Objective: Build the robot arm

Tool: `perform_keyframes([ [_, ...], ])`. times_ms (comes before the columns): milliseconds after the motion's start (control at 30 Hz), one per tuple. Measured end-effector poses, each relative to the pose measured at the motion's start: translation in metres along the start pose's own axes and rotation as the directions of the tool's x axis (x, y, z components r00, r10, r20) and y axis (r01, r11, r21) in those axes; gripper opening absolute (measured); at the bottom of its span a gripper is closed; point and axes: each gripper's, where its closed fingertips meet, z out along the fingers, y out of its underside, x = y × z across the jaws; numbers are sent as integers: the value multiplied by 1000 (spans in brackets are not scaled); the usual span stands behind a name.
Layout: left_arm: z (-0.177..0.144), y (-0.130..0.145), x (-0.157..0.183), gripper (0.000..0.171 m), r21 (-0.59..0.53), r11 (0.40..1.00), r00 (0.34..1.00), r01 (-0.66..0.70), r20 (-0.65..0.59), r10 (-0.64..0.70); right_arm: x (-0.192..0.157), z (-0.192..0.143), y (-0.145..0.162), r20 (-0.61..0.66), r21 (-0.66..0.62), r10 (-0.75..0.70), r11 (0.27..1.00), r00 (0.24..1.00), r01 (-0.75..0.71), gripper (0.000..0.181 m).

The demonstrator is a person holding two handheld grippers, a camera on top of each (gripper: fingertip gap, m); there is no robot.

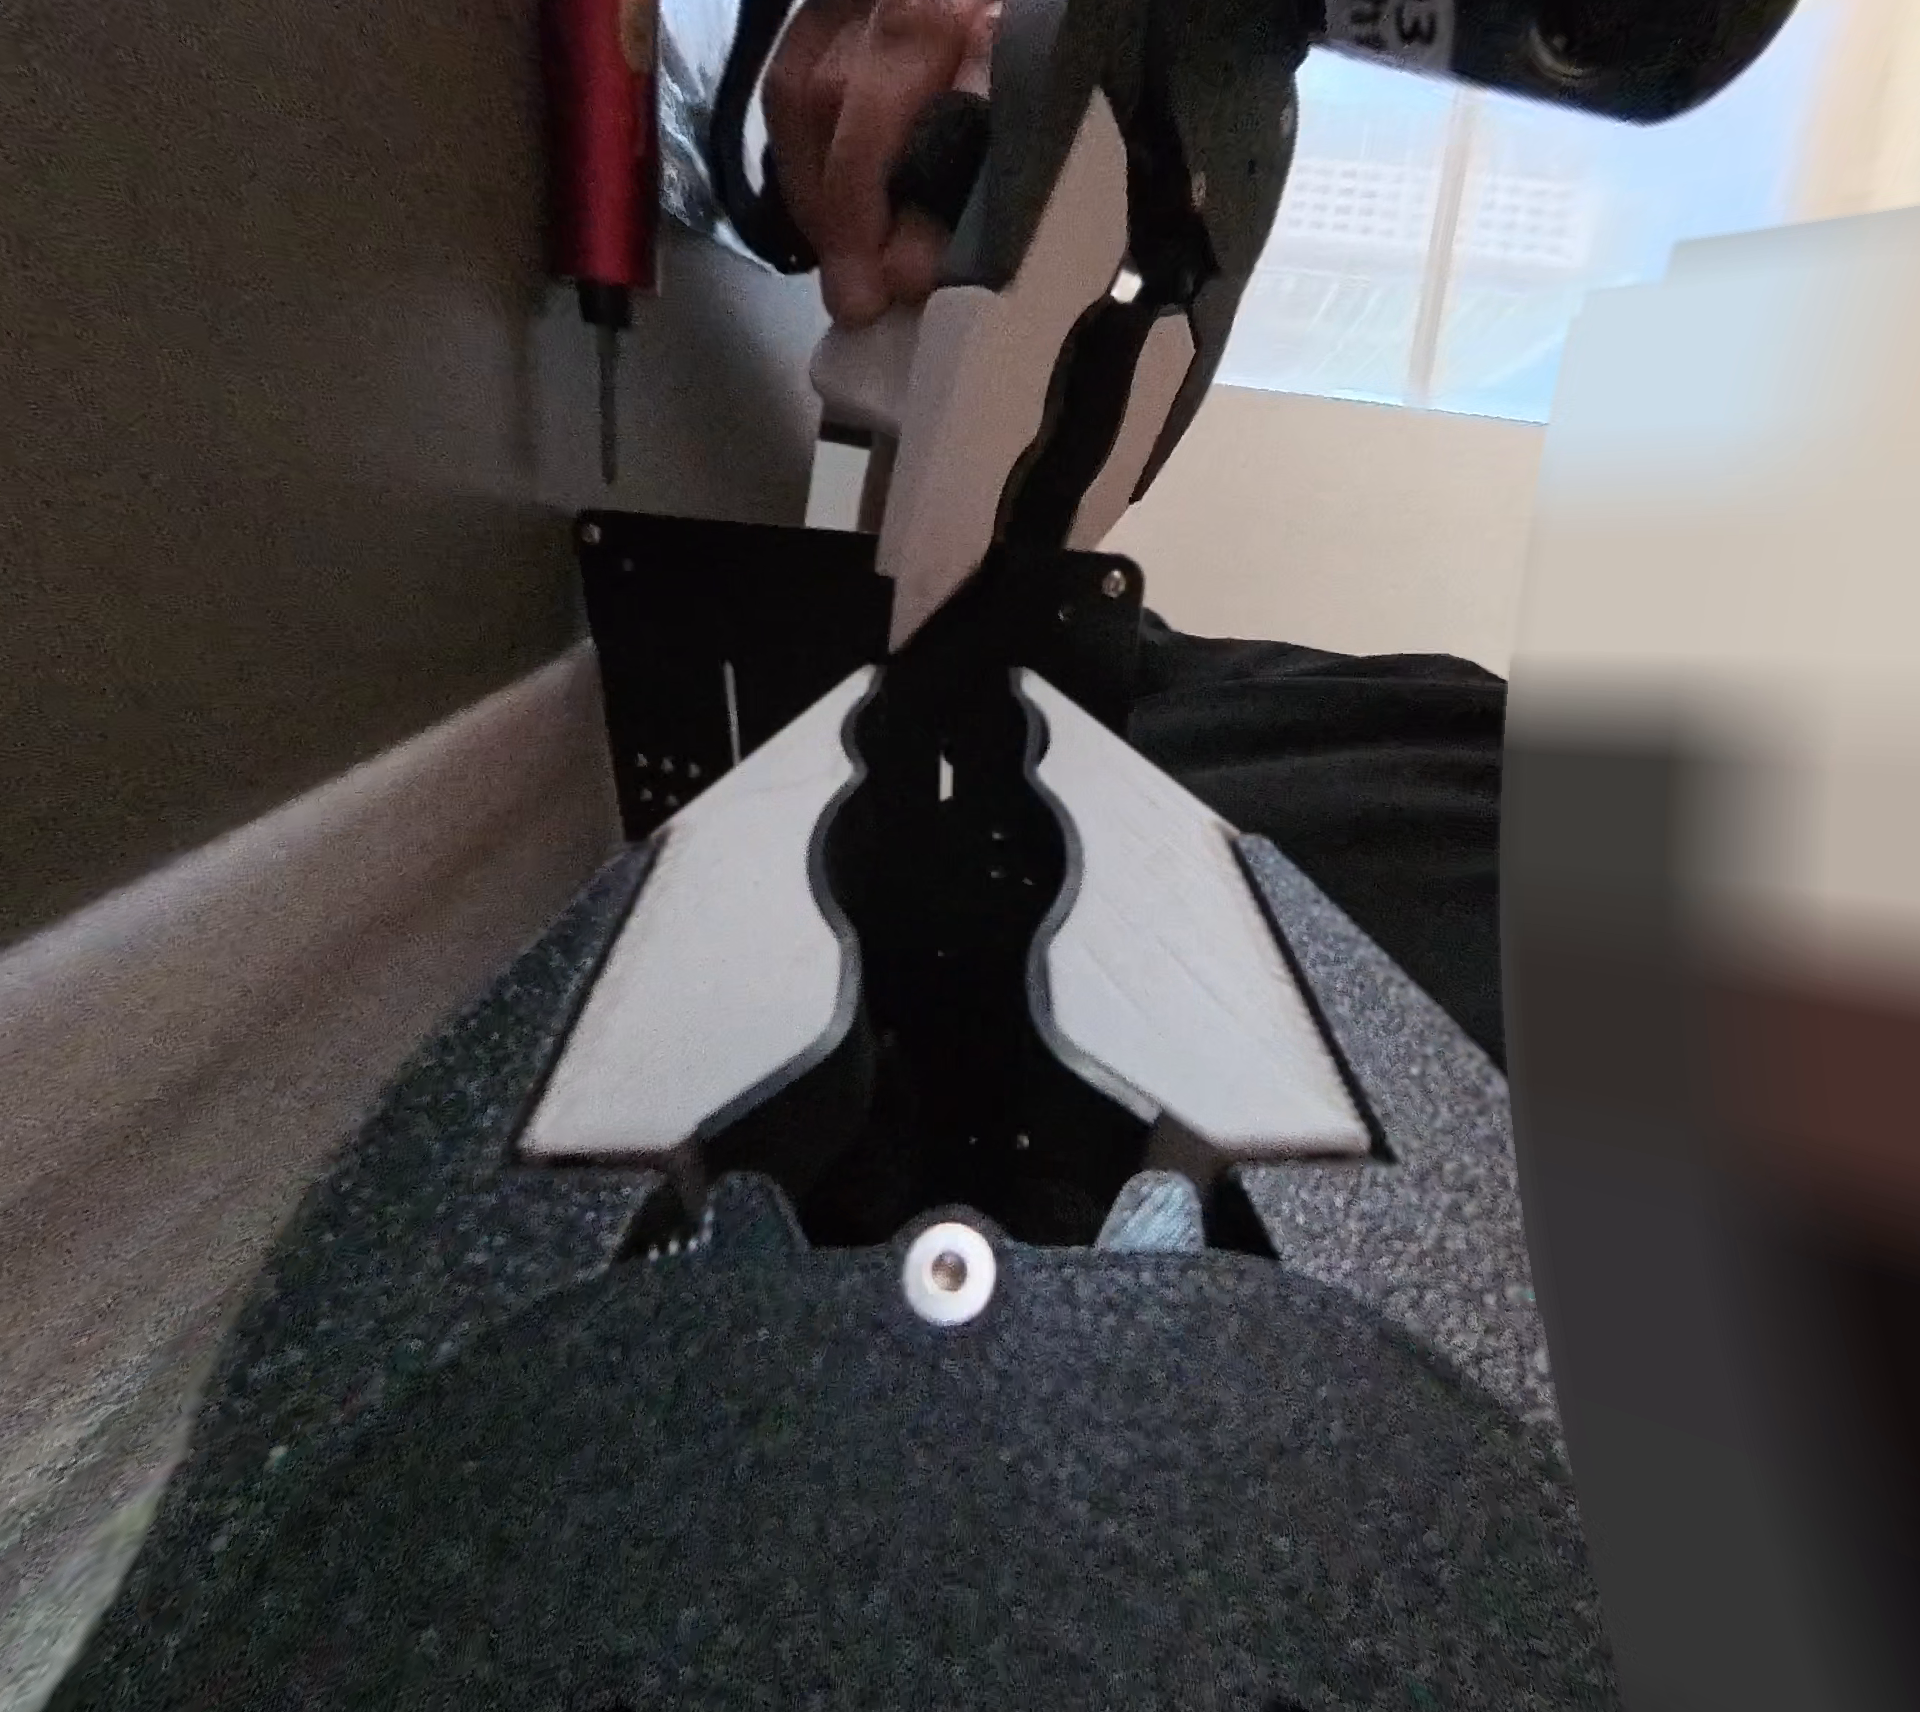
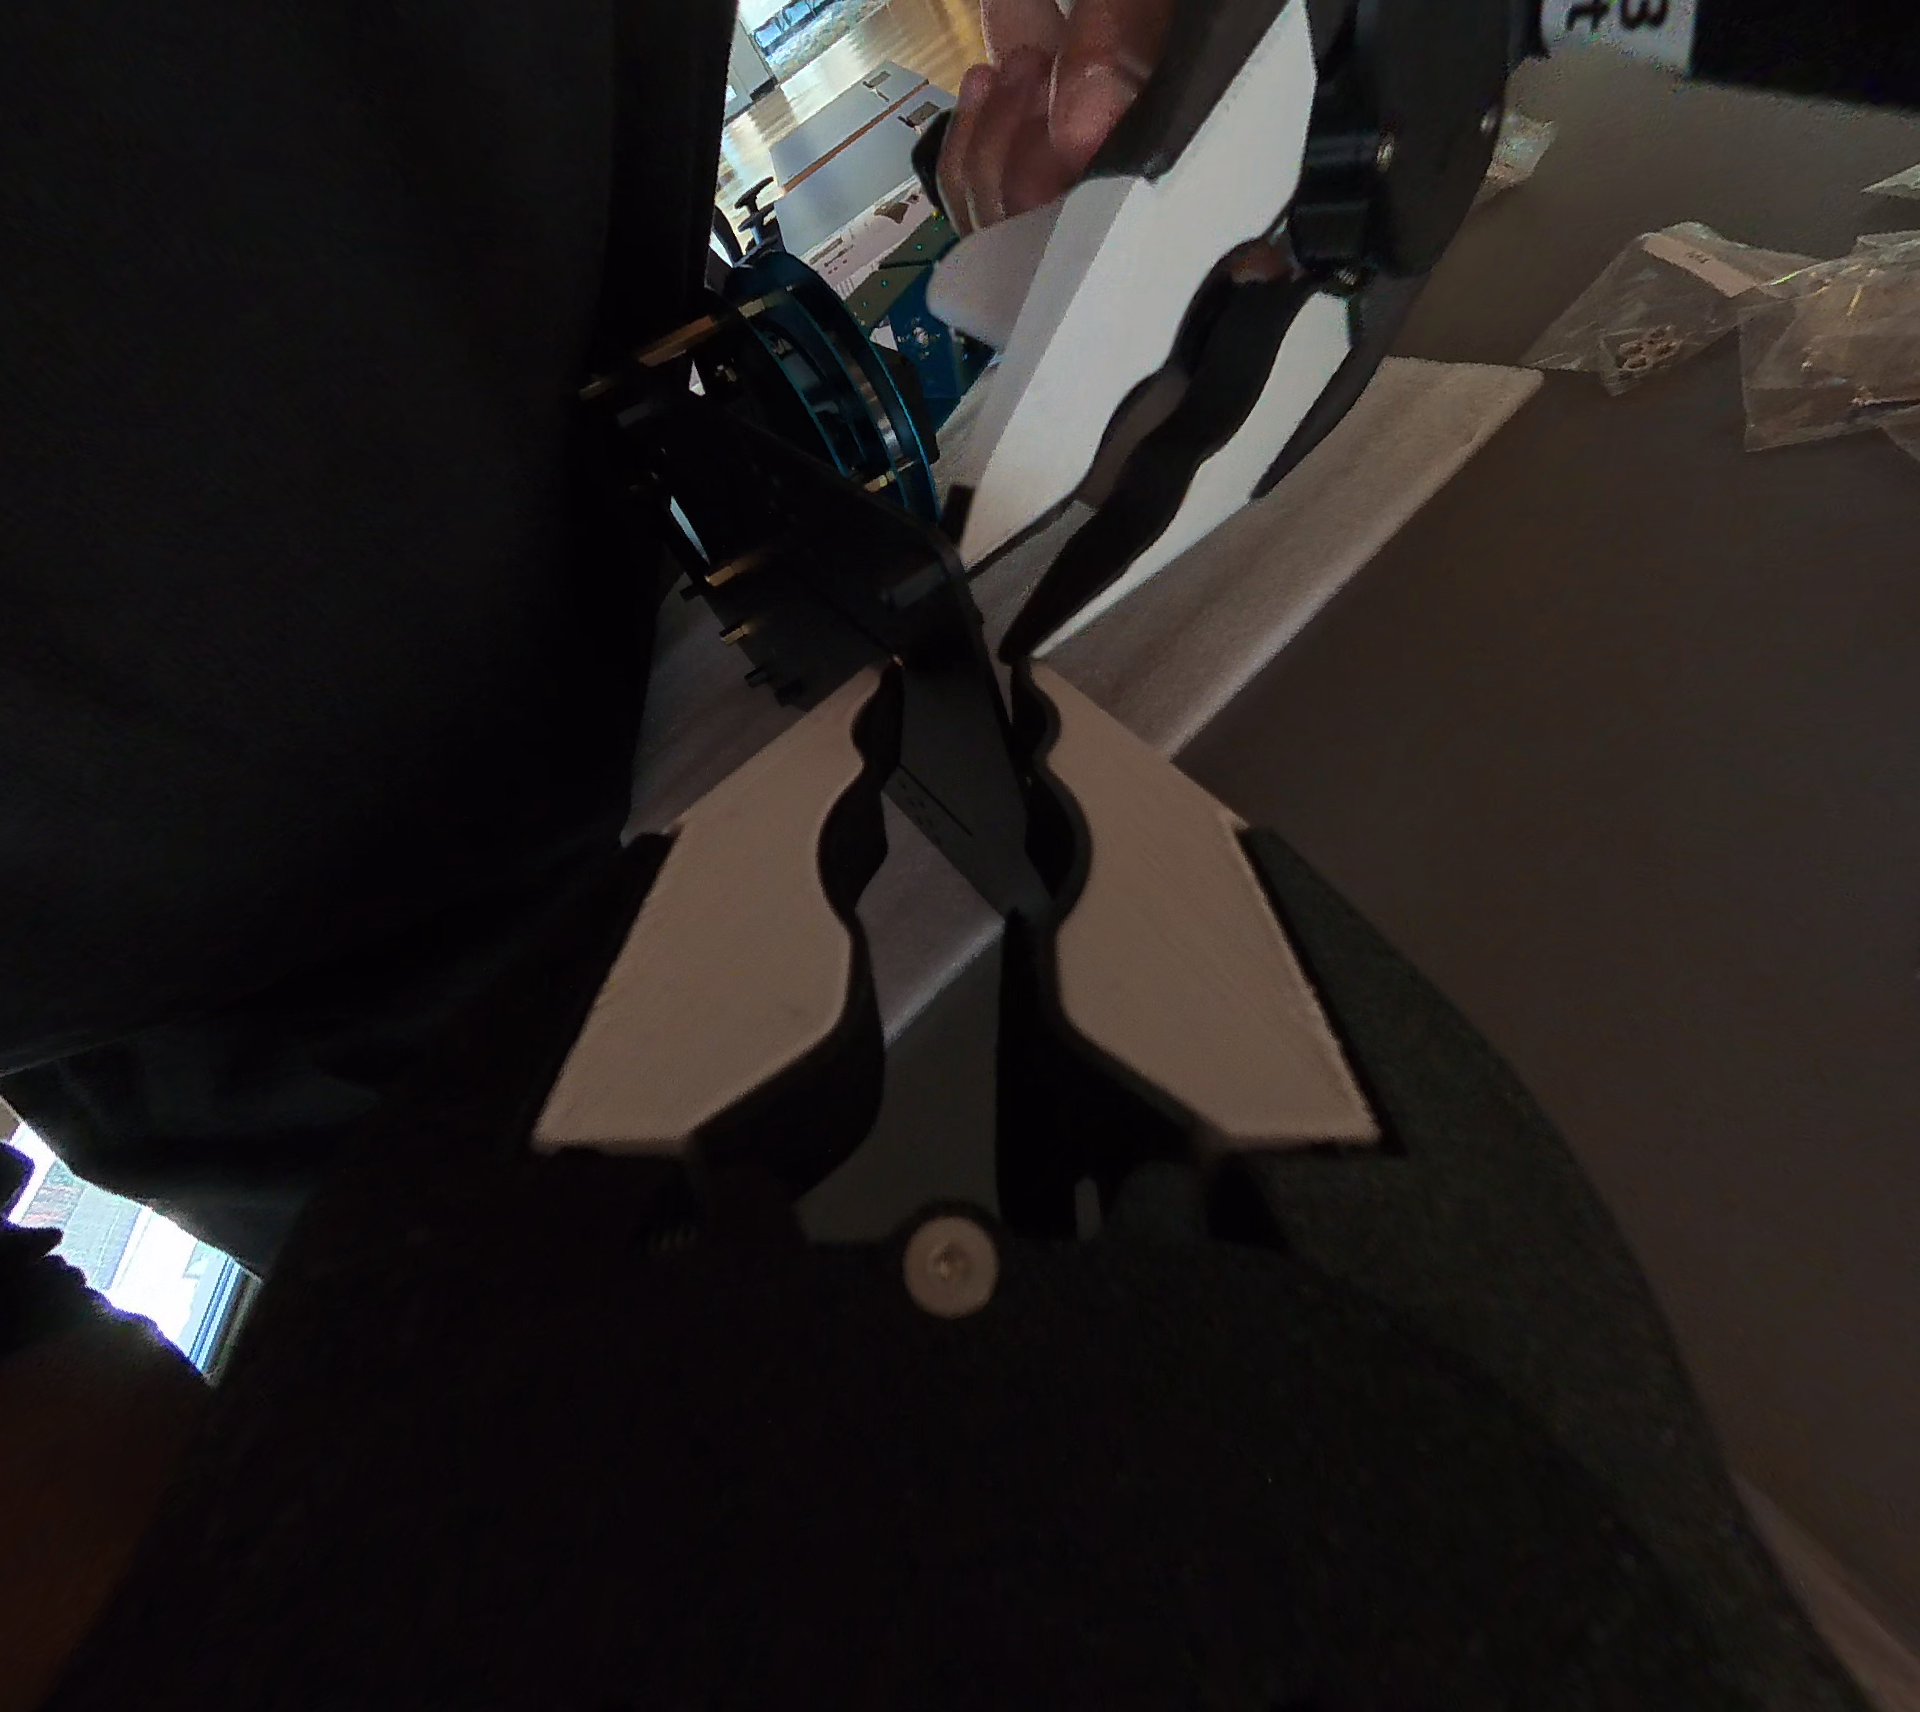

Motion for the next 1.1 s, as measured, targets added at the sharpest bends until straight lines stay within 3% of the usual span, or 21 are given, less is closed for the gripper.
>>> perform_keyframes([
  [267,5,7,-4,5,-32,999,999,35,-3,-35,0,0,0,-4,6,1,1000,1000,-1,20],
  [400,5,9,-3,5,-65,989,991,-132,20,134,0,0,0,-2,6,-1,1000,1000,1,20],
  [500,5,11,-3,6,-122,896,899,-426,48,434,0,0,0,-1,8,-1,1000,1000,1,20],
  [600,5,14,-4,6,-191,655,654,-732,75,753,0,0,0,0,11,-1,1000,1000,1,20],
  [667,5,15,-6,5,-245,402,394,-882,80,915,0,0,0,-2,13,0,1000,1000,0,21],
  [733,6,16,-7,5,-295,143,126,-945,74,989,0,0,0,3,13,2,1000,1000,-2,20],
  [833,6,15,-10,4,-366,-283,-323,-887,53,945,0,0,0,3,13,2,1000,1000,-2,20],
  [933,5,13,-11,4,-424,-657,-728,-623,8,686,0,0,0,5,10,0,1000,1000,0,20],
  [967,5,12,-11,3,-435,-747,-827,-503,-9,562,0,0,0,7,8,1,1000,1000,-1,20],
  [1000,5,12,-11,3,-440,-797,-882,-414,-23,471,0,0,0,9,7,0,1000,1000,0,20],
  [1100,5,12,-9,3,-445,-780,-868,-440,-12,496,0,0,0,8,9,-1,1000,1000,1,20],
])
